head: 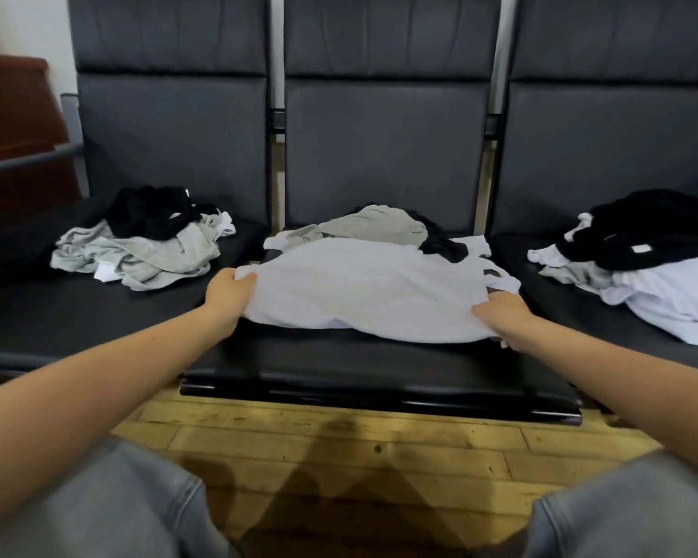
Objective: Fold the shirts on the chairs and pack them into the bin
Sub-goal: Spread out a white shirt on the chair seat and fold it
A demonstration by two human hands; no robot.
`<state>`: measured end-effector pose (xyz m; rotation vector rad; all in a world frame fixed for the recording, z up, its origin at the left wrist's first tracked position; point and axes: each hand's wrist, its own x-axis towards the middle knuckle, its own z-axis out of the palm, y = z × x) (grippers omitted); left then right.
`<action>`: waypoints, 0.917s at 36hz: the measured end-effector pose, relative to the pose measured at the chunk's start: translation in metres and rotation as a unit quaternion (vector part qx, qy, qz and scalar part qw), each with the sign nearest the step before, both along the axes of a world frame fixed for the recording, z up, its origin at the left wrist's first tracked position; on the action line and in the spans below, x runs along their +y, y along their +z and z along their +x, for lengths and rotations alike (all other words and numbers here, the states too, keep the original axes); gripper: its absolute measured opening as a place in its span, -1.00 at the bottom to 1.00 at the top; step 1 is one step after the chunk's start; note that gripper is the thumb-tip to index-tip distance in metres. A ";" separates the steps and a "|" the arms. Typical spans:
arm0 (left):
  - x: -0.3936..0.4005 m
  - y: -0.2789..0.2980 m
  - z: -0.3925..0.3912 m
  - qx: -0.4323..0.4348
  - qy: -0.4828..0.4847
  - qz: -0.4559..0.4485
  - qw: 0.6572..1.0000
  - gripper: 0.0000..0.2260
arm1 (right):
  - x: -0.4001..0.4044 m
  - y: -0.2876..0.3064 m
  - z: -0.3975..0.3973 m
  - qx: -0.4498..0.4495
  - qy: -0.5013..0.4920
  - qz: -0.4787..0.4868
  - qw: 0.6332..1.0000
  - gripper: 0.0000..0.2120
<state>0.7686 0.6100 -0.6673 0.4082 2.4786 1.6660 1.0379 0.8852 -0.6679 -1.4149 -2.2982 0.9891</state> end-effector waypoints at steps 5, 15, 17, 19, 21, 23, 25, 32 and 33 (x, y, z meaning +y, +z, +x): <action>-0.016 -0.002 0.000 0.011 -0.003 -0.006 1.000 -0.72 | -0.005 0.009 0.015 -0.039 0.010 -0.014 0.999 -0.90; -0.047 -0.011 0.010 0.227 -0.086 -0.282 0.928 -0.78 | -0.018 0.023 0.042 -0.110 0.033 -0.014 0.993 -0.70; -0.045 -0.008 0.013 0.232 -0.087 -0.182 0.952 -0.82 | -0.018 0.024 0.044 -0.060 0.032 -0.031 0.997 -0.68; -0.041 0.000 0.018 0.171 -0.085 -0.060 0.980 -0.83 | -0.017 0.023 0.043 0.012 0.029 -0.074 0.997 -0.71; -0.038 0.005 0.018 0.077 -0.101 0.021 0.992 -0.79 | -0.014 0.021 0.041 0.075 0.024 -0.116 0.990 -0.81; -0.039 0.005 0.017 0.030 -0.122 0.032 0.992 -0.79 | -0.011 0.019 0.039 0.139 0.008 -0.153 0.978 -0.86; -0.040 0.002 0.013 0.029 -0.127 -0.030 0.991 -0.80 | -0.006 0.018 0.035 0.186 -0.005 -0.187 0.965 -0.82; -0.042 0.008 0.007 0.069 -0.133 -0.303 0.941 -0.74 | 0.012 0.017 0.027 0.191 -0.070 -0.283 0.937 -0.70; -0.043 0.010 0.008 0.059 -0.135 -0.320 0.936 -0.73 | 0.014 0.016 0.025 0.201 -0.080 -0.276 0.937 -0.67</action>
